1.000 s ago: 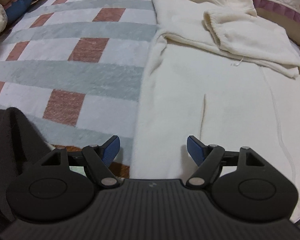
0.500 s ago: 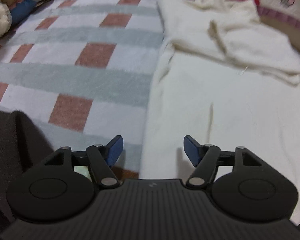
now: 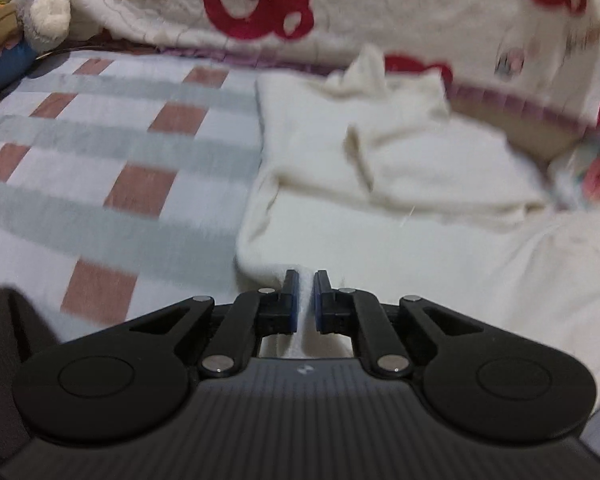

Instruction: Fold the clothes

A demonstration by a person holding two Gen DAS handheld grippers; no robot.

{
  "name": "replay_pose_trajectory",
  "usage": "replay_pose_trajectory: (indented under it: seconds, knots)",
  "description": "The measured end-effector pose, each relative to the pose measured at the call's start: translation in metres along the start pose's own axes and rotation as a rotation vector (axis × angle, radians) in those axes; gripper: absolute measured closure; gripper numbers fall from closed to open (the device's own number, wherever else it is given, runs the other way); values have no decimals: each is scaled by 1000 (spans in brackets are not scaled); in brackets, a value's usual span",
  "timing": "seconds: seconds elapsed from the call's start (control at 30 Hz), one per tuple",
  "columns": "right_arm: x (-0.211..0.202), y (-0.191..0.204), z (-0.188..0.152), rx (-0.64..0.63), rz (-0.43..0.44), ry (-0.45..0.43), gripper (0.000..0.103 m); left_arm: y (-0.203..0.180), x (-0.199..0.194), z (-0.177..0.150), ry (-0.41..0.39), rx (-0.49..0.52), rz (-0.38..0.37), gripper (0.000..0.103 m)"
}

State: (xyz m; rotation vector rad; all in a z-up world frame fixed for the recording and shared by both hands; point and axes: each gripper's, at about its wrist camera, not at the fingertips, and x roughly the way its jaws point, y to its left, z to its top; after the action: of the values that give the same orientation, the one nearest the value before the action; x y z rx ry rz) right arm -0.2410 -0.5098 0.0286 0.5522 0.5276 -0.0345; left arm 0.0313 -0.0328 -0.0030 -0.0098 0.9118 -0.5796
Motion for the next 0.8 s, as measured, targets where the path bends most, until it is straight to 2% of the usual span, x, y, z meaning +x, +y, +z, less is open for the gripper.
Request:
replay_pose_trajectory:
  seconds: [0.13, 0.2, 0.3, 0.47, 0.53, 0.6, 0.67, 0.73, 0.8]
  knots:
    - [14, 21, 66, -163, -67, -8, 93, 3, 6, 40, -104, -66, -8, 96]
    - [33, 19, 86, -209, -118, -25, 93, 6, 11, 57, -149, -101, -7, 96]
    - [76, -6, 100, -207, -190, -4, 92, 18, 42, 49, -146, -170, 43, 94]
    - [135, -57, 77, -109, -281, 84, 88, 48, 71, 11, -10, -293, -15, 90]
    - [140, -69, 65, -74, -288, 83, 88, 54, 67, 0, 32, -313, -43, 80]
    - [136, -77, 57, -19, -264, 61, 87, 51, 58, -6, 61, -267, -56, 62]
    - [131, -82, 51, 19, -236, 49, 85, 45, 53, -7, 78, -209, -55, 51]
    - [123, -85, 47, 44, -202, 51, 72, 39, 54, -8, 98, -160, -56, 48]
    - [116, -88, 44, 64, -166, 56, 64, 34, 56, -10, 121, -120, -55, 41]
